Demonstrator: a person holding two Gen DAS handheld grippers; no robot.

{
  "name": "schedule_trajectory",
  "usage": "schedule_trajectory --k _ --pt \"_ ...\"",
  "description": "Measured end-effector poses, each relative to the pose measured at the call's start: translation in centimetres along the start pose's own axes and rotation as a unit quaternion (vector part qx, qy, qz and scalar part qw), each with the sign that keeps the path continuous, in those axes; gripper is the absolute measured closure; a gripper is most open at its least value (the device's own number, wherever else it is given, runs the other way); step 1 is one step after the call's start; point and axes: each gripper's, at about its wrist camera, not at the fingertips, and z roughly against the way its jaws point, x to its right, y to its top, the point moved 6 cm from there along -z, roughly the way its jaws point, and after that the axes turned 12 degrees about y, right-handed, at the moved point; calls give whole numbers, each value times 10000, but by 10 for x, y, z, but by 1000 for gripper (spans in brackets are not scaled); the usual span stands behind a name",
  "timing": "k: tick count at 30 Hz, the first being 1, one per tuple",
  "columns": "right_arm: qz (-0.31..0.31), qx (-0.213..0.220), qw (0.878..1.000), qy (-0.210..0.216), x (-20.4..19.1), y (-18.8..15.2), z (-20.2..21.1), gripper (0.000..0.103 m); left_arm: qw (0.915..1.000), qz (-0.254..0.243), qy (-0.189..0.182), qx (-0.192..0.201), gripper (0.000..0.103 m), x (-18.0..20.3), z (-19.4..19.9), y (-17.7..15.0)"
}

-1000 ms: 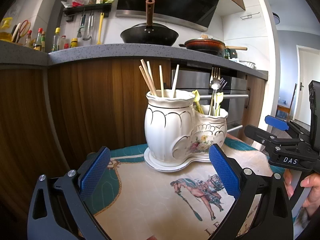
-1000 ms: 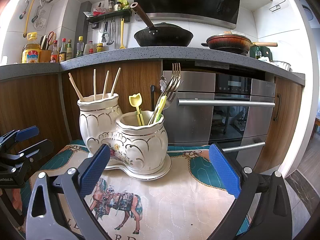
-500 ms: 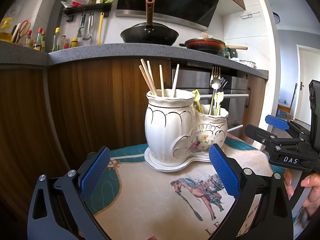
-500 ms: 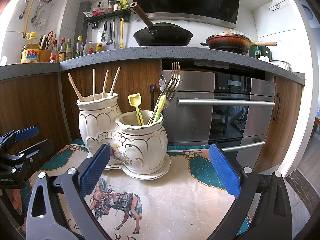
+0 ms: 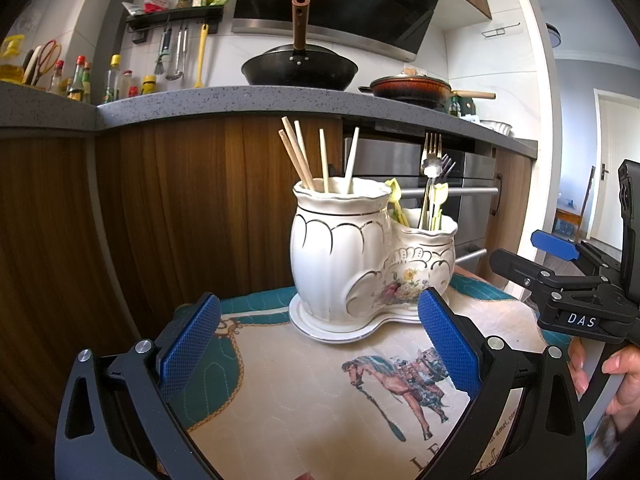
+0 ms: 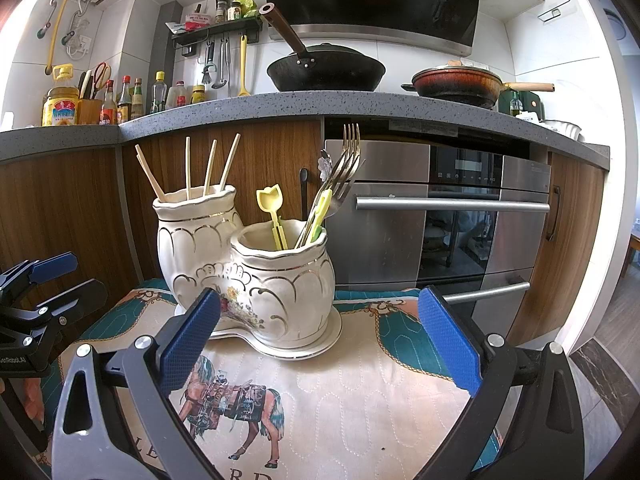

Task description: Organize utensils

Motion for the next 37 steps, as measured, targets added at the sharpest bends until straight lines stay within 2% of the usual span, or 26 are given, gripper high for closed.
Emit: schedule_trajectory --k 37 --pt "-4 -16 10000 1 0 0 0 5 9999 55 122 -102 5 -7 -3 -4"
